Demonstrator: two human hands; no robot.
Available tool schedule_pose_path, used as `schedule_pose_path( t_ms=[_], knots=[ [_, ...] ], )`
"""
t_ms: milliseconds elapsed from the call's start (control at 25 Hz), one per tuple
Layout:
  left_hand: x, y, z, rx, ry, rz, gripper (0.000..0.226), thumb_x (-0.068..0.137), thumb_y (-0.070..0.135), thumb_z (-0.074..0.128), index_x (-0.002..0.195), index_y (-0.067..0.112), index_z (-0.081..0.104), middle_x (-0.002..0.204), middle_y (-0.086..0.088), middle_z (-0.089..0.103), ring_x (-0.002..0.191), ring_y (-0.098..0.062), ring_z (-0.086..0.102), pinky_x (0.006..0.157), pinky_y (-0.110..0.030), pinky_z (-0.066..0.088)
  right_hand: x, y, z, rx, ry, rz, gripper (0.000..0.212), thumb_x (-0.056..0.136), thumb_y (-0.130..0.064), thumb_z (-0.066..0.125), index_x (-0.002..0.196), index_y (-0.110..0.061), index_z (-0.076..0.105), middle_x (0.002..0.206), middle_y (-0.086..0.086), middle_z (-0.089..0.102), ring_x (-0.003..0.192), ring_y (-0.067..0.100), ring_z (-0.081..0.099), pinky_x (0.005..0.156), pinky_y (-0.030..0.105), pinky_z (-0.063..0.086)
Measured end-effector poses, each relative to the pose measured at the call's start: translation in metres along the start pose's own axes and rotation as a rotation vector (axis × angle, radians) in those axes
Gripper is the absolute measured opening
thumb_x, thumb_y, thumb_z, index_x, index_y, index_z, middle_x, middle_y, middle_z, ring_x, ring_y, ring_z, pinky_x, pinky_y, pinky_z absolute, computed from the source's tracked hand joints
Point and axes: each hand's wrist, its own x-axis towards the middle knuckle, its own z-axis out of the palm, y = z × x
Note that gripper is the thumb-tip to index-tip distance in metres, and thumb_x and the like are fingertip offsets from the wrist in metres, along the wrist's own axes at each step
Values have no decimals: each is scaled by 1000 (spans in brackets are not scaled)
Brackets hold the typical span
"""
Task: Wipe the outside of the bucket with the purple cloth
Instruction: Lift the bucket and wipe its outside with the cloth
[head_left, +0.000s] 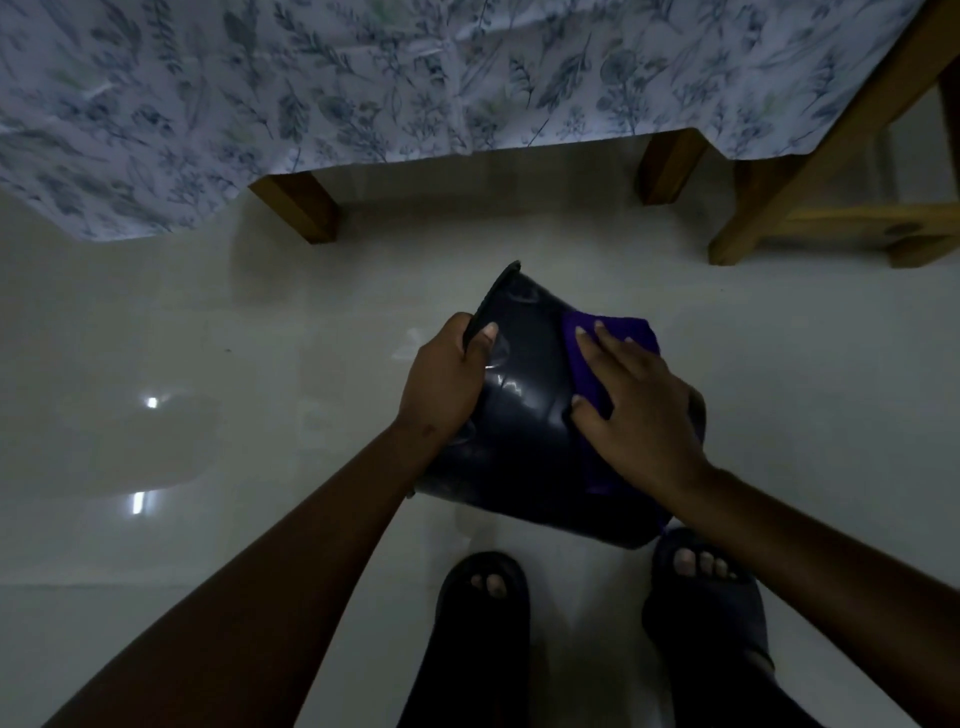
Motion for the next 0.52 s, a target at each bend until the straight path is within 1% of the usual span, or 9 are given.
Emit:
schedule_pose_path(
  t_ms=[80, 120, 160, 200, 280, 360, 400, 480, 520],
  knots=[
    [0, 3, -1, -17, 11, 9, 25, 100, 34, 43, 97, 16, 59, 81, 11, 61, 72, 5, 54, 59, -2, 39, -3, -2, -1, -50, 52, -44, 69, 85, -43, 42, 150, -26, 28, 157, 1, 32, 138, 33, 35, 103, 52, 40],
    [-1, 6, -1, -27, 13, 18, 23, 100, 34, 44, 96, 17, 59, 79, 15, 60, 72, 6, 55, 59, 0, 39, 1, 1, -2, -27, 63, -26, 65, 86, -37, 44, 149, -26, 31, 153, 2, 38, 133, 32, 40, 98, 51, 44],
    [-2, 9, -2, -38, 16, 27, 21, 99, 34, 46, 95, 18, 60, 78, 17, 59, 72, 7, 55, 59, 1, 39, 7, 6, -5, 37, 67, 14, 61, 87, -29, 46, 147, -26, 36, 146, 4, 48, 125, 33, 46, 94, 48, 47],
    [-4, 12, -3, -45, 12, 37, 19, 98, 34, 50, 95, 19, 60, 77, 18, 59, 71, 7, 55, 59, 1, 40, 15, 11, -10, 121, 67, 58, 55, 87, -22, 46, 143, -23, 42, 133, 9, 58, 115, 33, 52, 89, 44, 48],
    [-10, 20, -8, -23, -11, 68, 19, 93, 37, 57, 100, 19, 61, 81, 15, 61, 72, 5, 56, 59, -3, 42, 31, 19, -25, 270, 37, 150, 40, 89, -12, 43, 127, -13, 54, 108, 16, 66, 95, 31, 59, 78, 34, 45],
    [-17, 30, -19, 57, -40, 158, 25, 91, 40, 58, 107, 21, 61, 88, 11, 64, 74, 1, 59, 62, -4, 43, 34, 25, -40, 391, -24, 237, 29, 92, -8, 39, 116, -6, 55, 104, 18, 65, 86, 27, 57, 72, 32, 41],
    [-19, 37, -26, 110, -47, 223, 26, 92, 40, 56, 109, 21, 61, 91, 8, 67, 77, -5, 61, 66, -9, 46, 32, 28, -48, 461, -34, 258, 28, 94, -7, 38, 116, -5, 55, 104, 18, 64, 85, 25, 56, 71, 32, 41],
    [-24, 47, -39, 237, -35, 371, 27, 96, 38, 50, 113, 20, 59, 96, -1, 72, 83, -18, 67, 72, -25, 52, 22, 28, -64, 639, -22, 277, 30, 94, -7, 36, 118, -8, 55, 100, 15, 64, 82, 22, 57, 67, 30, 45],
    [-29, 51, -43, 295, -30, 445, 27, 98, 37, 47, 114, 19, 58, 95, -4, 73, 82, -21, 68, 72, -28, 52, 15, 26, -72, 742, -7, 296, 32, 95, -7, 36, 120, -11, 55, 96, 12, 64, 79, 21, 59, 64, 28, 47]
  ],
)
